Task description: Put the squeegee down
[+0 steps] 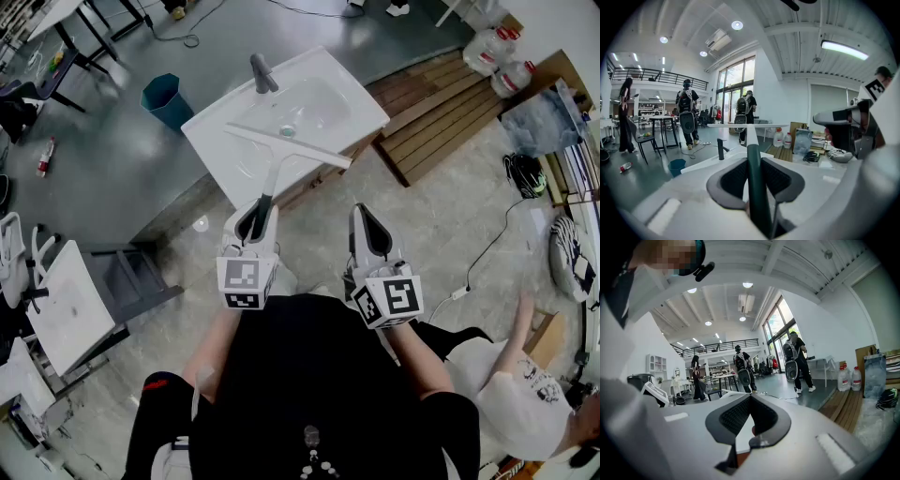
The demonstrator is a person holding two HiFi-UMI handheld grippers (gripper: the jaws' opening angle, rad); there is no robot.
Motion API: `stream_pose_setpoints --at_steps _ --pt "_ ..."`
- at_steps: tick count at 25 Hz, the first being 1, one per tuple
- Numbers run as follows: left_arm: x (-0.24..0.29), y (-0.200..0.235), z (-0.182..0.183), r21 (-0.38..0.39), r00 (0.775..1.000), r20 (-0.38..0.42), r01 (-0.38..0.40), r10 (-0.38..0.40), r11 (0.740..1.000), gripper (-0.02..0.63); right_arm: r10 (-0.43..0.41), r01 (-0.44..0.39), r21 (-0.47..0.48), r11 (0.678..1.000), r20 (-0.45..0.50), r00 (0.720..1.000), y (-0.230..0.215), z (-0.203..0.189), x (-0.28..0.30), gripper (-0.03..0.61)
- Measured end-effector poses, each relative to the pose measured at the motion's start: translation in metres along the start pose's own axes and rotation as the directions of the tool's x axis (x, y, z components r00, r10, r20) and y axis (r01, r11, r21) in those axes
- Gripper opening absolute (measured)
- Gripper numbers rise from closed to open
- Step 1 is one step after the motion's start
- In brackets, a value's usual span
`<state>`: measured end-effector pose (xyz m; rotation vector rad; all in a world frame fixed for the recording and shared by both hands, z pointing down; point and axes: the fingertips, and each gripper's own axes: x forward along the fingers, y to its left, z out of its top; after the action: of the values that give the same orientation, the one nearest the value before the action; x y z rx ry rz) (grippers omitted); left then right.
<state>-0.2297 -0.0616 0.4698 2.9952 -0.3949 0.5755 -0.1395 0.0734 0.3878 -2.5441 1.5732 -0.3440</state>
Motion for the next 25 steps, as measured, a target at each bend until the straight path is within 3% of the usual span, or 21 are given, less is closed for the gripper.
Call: stream_pose_setpoints --at_steps 8,16,25 --pt "-0.03 -0.06 -0.01 -0.07 0.998 -0.014 -0.056 0.055 0.996 0.104 0.051 -0.051 0.008 0.999 -0.024 0.998 -0.026 -0.004 -0.054 0.0" --pt "-0.061 -0.08 -0.024 -0.076 0.993 -0.019 -0.117 0.116 0.99 0.104 0.128 -0.128 -0.002 0.992 -0.029 0.991 -0.013 -0.016 -0.081 0.002" --pt "-0.084 -0.091 -0.02 -0.088 0.988 0.008 -0.153 0.155 0.984 0.104 0.152 -0.152 -0.018 0.988 -0.009 0.988 -0.008 -0.009 -0.105 0.002"
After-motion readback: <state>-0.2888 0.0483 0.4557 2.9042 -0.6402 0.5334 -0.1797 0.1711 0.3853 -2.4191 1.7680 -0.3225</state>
